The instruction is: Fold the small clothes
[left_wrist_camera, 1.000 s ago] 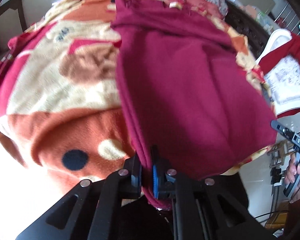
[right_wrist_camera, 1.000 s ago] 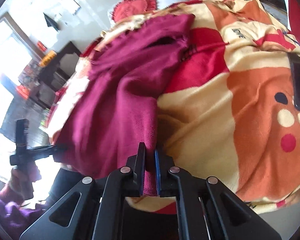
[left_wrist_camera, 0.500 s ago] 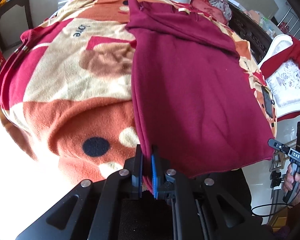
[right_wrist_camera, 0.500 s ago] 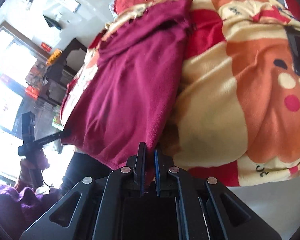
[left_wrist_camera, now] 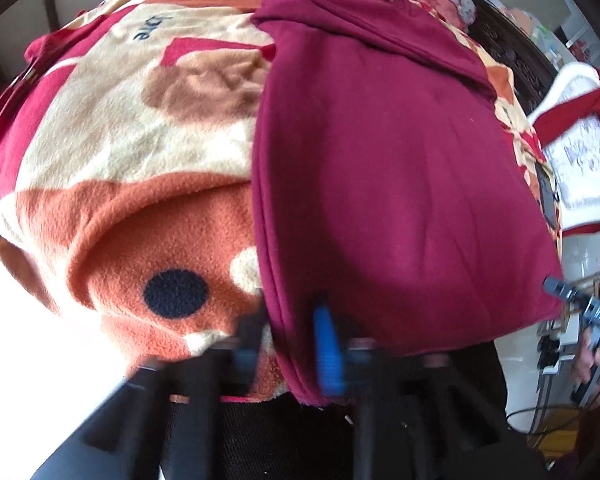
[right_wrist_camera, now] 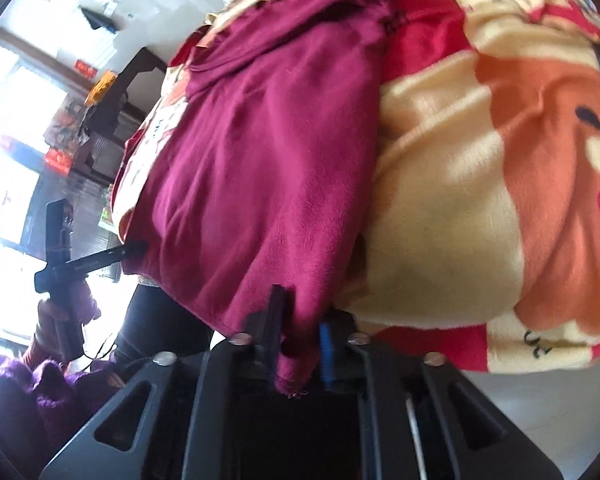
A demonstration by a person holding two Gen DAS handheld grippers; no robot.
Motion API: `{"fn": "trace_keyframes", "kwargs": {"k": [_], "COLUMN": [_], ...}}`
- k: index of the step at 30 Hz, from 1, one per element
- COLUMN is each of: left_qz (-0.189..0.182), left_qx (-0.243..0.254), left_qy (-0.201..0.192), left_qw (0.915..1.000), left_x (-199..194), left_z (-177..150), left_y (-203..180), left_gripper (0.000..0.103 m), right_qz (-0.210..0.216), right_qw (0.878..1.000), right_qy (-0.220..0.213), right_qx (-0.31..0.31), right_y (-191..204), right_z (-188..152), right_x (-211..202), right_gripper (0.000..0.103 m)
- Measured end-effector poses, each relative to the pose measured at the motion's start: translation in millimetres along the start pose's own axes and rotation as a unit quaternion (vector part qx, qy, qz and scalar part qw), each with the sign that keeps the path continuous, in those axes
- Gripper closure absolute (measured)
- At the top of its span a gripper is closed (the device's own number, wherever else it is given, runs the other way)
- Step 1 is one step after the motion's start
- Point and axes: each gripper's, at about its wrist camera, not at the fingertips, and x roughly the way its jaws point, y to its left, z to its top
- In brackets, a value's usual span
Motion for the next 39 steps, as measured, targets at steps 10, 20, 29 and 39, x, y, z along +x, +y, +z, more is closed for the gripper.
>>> {"fn": "trace_keyframes", "kwargs": {"k": [10, 20, 29, 39], "left_qz": [-0.059, -0.023, 0.011, -0.051], "left_qx": [-0.016, -0.039, -0.056, -0.062], "left_qy": [-0.089, -0.185, -0.158, -0.205], "left_qw": [0.9942, 0.9817, 0.9859, 0.9755], "left_x": [-61.8, -57.0, 19.2, -0.5], "left_z": [77.7, 232.9, 332.0, 332.2], "left_y": [4.9, 2.4, 7.9, 23.2], "left_gripper": [0.096, 0.096, 0.093, 0.030], "right_qz": [0.071, 0.012, -0.016, -0.041], "right_qw": [0.993, 0.981, 0.983, 0.977], "right_qy": [-0.093, -0.188, -0.182, -0.208], "right_qx": [-0.022, -0.050, 0.021, 0.023], "right_y": [24.9, 22.6, -26.6, -33.5], "right_z": [76.3, 228.7, 324.9, 322.7], "right_x": [-39.5, -38.6, 16.2, 16.1], "right_gripper": [0.103, 0.103, 0.103, 0.089]}}
